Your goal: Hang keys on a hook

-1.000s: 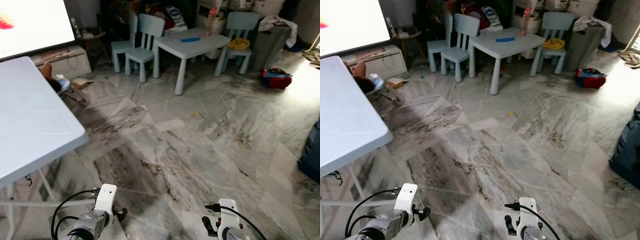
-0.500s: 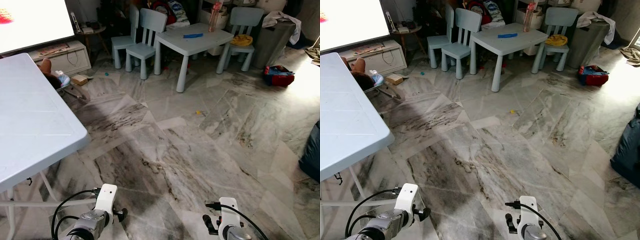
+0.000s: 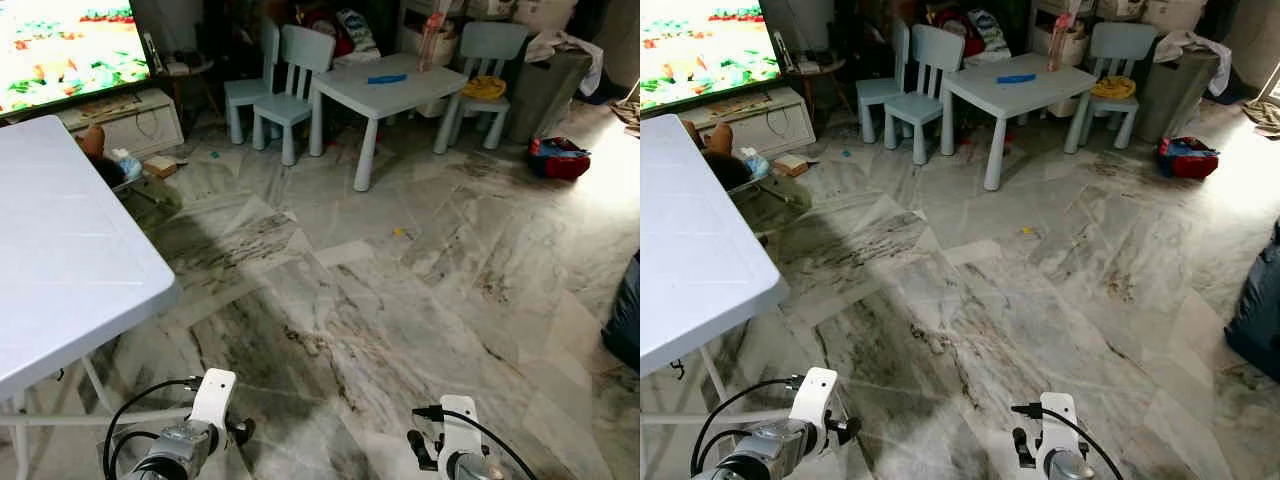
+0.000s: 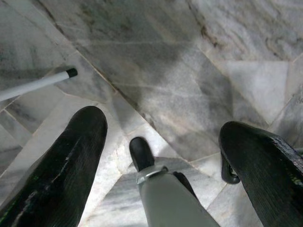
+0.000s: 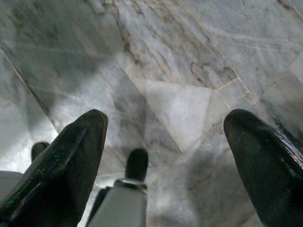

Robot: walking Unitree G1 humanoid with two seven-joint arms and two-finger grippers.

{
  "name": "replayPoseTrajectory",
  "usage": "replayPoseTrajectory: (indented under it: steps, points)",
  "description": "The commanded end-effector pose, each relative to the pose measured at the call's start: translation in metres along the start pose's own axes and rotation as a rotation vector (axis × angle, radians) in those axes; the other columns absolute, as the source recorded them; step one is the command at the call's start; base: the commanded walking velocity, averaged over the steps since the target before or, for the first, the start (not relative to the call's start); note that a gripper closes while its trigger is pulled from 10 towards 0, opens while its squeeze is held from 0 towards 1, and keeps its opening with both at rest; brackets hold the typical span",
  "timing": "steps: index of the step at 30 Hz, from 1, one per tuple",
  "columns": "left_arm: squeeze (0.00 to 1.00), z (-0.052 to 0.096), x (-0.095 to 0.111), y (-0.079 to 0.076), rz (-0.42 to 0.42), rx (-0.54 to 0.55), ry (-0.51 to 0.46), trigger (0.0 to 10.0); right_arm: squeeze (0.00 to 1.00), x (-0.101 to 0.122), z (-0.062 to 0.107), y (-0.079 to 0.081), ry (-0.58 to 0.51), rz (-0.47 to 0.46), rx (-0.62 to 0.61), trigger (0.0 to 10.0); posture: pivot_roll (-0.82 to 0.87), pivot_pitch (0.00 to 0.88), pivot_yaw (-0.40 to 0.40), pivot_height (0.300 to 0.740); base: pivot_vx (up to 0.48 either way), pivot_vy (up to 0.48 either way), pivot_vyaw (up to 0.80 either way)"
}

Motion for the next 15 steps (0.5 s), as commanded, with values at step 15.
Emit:
replayPoseTrajectory:
  steps: [15]
  points:
    - [0.0, 0.0001, 0.0048, 0.0013, -0.025, -0.002, -0.002, 10.0, 0.0, -0.0009, 0.0004, -0.0032, 0.001, -0.004, -0.01, 10.0, 0.02, 0.01, -0.036, 0.74, 0.286, 0.0, -0.25]
Point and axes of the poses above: a point about 5 cm out from each wrist's last joint towards the gripper, its own z axis pointing back from the gripper into the wrist, its own x axis along the axis of the wrist's last joint, y = z × x, the point moved 5 cm from there along -z, pointing out of the wrist towards the gripper, and after that the axes turned 4 degrees about -z, right-handed, at the moved point
